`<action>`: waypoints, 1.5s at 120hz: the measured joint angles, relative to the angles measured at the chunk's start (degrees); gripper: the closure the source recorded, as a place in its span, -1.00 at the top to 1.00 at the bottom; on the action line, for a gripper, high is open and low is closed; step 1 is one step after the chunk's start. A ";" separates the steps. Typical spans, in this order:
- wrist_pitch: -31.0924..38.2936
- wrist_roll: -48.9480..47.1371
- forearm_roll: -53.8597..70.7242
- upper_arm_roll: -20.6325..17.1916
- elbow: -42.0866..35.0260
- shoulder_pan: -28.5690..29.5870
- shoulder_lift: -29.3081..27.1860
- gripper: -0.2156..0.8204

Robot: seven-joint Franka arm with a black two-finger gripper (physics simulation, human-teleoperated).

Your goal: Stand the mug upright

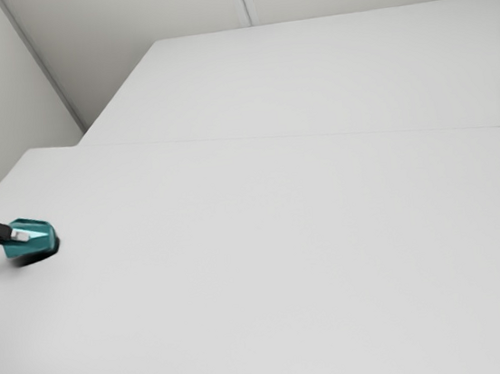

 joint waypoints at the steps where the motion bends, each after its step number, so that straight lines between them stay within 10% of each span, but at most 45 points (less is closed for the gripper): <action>1: -0.04 0.00 0.00 -0.07 0.00 0.00 -0.05 -0.69; 63: 0.11 0.66 3.07 -1.42 -3.62 -0.87 -5.89 -0.92; 96: 13.90 0.16 15.56 -4.94 -30.01 -11.15 -28.94 -0.93; 129: 28.45 -6.92 29.46 -20.70 -48.04 -12.23 -43.94 -0.93; 180: 38.04 -30.49 40.09 -40.62 -59.93 -14.18 -52.66 -0.93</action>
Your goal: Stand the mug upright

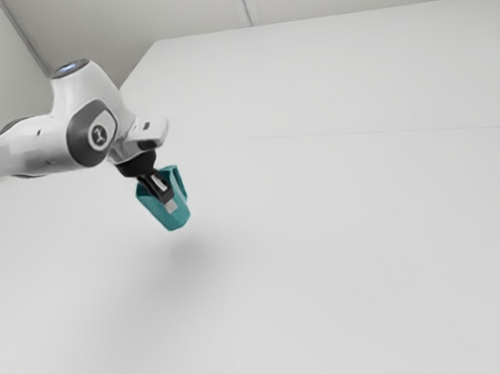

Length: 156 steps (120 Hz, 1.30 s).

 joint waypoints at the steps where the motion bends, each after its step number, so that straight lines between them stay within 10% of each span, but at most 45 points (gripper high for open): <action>1: 0.07 -0.45 0.05 -0.30 -0.04 -0.07 -0.02 -0.93; 156: 10.60 -33.24 -0.62 -6.43 -14.09 -1.73 -4.49 -0.93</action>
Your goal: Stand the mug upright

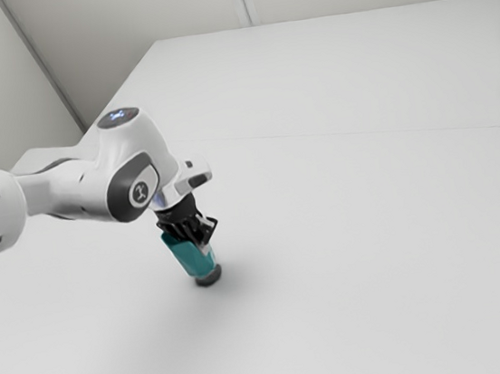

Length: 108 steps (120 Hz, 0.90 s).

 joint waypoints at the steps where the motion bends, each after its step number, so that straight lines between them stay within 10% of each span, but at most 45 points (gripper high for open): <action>1: 0.09 -0.06 0.01 -0.01 -0.06 -0.01 0.09 -0.93; 44: 2.50 -1.98 0.41 -0.16 -0.86 -0.08 2.59 -0.91; 77: 2.53 -2.36 -0.22 -0.21 -0.98 -0.13 1.80 0.06; 108: -2.12 -2.47 -0.49 -0.39 1.40 -0.01 -3.88 0.43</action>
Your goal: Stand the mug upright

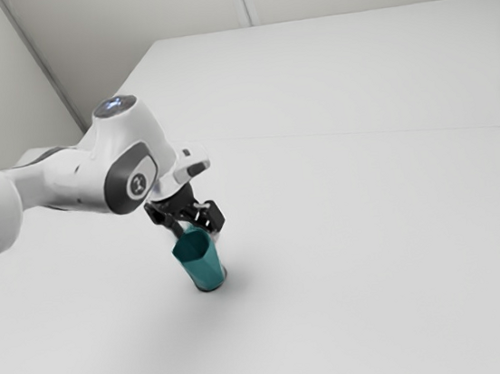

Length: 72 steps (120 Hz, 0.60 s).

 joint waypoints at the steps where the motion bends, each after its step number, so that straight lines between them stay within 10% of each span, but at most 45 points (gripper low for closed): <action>1: -0.29 0.01 -0.01 0.03 0.33 0.00 -0.15 0.43; 56: -23.52 0.67 -1.08 2.08 30.86 1.34 1.44 0.57; 72: -28.71 0.17 0.20 20.52 32.61 -17.73 2.14 0.57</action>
